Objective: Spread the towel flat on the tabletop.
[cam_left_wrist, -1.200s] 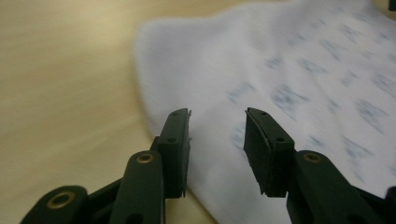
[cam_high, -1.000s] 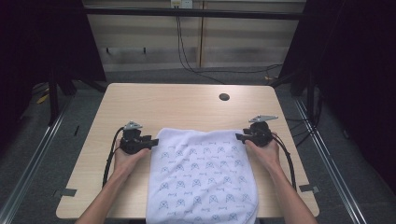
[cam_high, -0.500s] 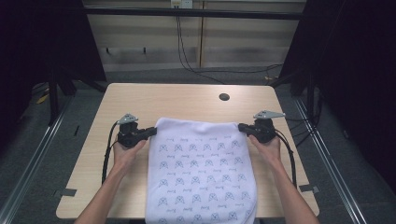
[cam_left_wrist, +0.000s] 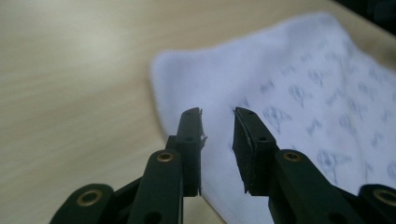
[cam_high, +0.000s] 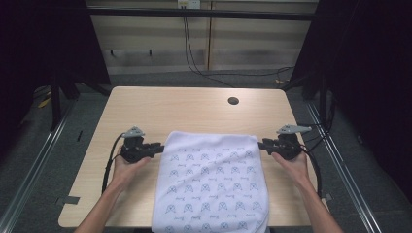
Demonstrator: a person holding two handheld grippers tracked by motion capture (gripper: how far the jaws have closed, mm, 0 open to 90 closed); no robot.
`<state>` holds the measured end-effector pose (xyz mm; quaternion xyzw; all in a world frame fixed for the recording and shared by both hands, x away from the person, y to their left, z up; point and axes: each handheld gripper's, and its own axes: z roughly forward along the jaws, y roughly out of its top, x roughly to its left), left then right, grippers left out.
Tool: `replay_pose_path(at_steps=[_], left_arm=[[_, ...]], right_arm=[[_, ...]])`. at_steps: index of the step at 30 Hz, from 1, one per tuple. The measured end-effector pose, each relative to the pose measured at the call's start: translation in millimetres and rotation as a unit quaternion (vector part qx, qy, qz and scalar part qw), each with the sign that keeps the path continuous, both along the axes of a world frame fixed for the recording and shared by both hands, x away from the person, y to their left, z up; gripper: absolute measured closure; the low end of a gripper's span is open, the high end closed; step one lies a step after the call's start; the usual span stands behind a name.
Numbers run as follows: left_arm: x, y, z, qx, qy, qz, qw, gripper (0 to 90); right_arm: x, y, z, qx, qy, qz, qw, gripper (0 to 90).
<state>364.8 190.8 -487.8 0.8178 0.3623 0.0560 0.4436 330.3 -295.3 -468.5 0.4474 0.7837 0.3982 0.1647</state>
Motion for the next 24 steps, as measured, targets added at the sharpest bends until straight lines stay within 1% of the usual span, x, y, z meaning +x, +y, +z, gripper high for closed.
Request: replay_pose_path(at_steps=[1,2,3,4,5,6,7,8,9,10,11,12,13,14,15,16,18,19,20,21,22,23,24], left_arm=[[-0.6,-4.9,-4.6,0.011,0.004,-0.006,0.9999,72.6],[-0.6,-9.1,-9.3,0.026,0.008,-0.013,0.9995,72.4],[-1.3,-12.8,-13.7,0.046,0.005,-0.015,0.9988,72.3],[-3.0,-14.3,-16.5,0.06,-0.011,-0.017,0.998,73.8],[-2.9,-13.4,-15.6,0.075,-0.02,-0.019,0.9968,77.7],[-2.7,-12.0,-14.9,0.076,-0.015,-0.011,0.9969,79.8],[-3.0,-9.4,-14.9,0.083,-0.021,-0.013,0.9963,83.1],[-4.6,-7.0,-15.3,0.079,-0.019,-0.009,0.9966,86.1],[-5.5,-3.3,-14.5,0.083,-0.016,-0.002,0.9964,88.0],[-6.3,-0.1,-14.4,0.079,-0.01,0.001,0.9968,88.7],[-7.7,4.1,-14.0,0.073,0.0,0.002,0.9973,88.7],[-9.1,6.6,-14.8,0.066,0.002,0.0,0.9978,87.9],[-11.5,10.0,-15.8,0.047,0.012,-0.005,0.9988,83.9],[-14.1,12.5,-16.3,0.031,0.024,-0.013,0.9991,76.1],[-17.7,13.6,-15.7,0.038,0.02,-0.016,0.999,73.7],[-21.4,13.1,-15.2,0.041,0.015,-0.016,0.9989,71.2],[-27.0,10.4,-13.7,0.043,0.014,-0.012,0.9989,58.9],[-29.5,7.9,-13.1,0.045,0.009,-0.02,0.9987,56.8],[-32.0,5.1,-13.4,0.049,0.006,-0.029,0.9983,57.2],[-34.7,2.5,-13.9,0.056,0.0,-0.029,0.998,57.2],[-35.7,1.0,-13.7,0.061,-0.004,-0.034,0.9976,58.9],[-36.4,0.2,-13.3,0.065,-0.003,-0.037,0.9972,68.0],[-37.0,0.4,-13.1,0.072,-0.006,-0.034,0.9968,76.0]], right_arm=[[-2.2,3.6,-2.5,-0.008,0.006,0.008,0.9999,67.1],[-3.5,7.1,-5.2,-0.01,0.012,0.017,0.9997,67.1],[-4.0,11.0,-8.2,-0.009,0.021,0.025,0.9994,67.1],[-3.2,15.4,-11.7,-0.017,0.031,0.035,0.9987,67.1],[-2.1,20.1,-15.7,-0.028,0.039,0.04,0.998,66.8],[-0.2,24.1,-20.5,-0.036,0.046,0.047,0.9972,66.0],[1.8,27.5,-25.0,-0.036,0.053,0.05,0.9967,64.9],[4.1,30.3,-29.3,-0.038,0.057,0.05,0.9964,62.5],[5.6,32.8,-31.2,-0.038,0.054,0.049,0.9966,61.1],[7.3,35.2,-31.4,-0.033,0.057,0.046,0.9968,58.5],[8.2,38.1,-31.4,-0.031,0.059,0.048,0.9966,56.4],[6.9,42.3,-31.5,-0.038,0.056,0.048,0.9965,56.1],[5.9,44.9,-32.1,-0.044,0.048,0.053,0.9965,56.0],[3.4,48.3,-31.7,-0.061,0.041,0.057,0.9957,57.5],[1.0,50.5,-30.8,-0.068,0.041,0.063,0.9948,63.4],[-1.6,51.4,-30.2,-0.066,0.045,0.069,0.9945,67.5],[-8.0,51.4,-30.5,-0.061,0.043,0.066,0.995,79.7],[-11.7,51.1,-30.8,-0.055,0.046,0.066,0.9952,84.7],[-15.0,50.7,-30.8,-0.057,0.044,0.067,0.9952,86.4],[-18.4,50.7,-30.7,-0.056,0.045,0.064,0.9954,87.1],[-20.8,49.8,-30.1,-0.06,0.045,0.067,0.995,87.4],[-23.4,48.0,-29.3,-0.061,0.048,0.066,0.9947,87.4],[-26.6,45.5,-29.5,-0.056,0.051,0.064,0.9951,87.3]])
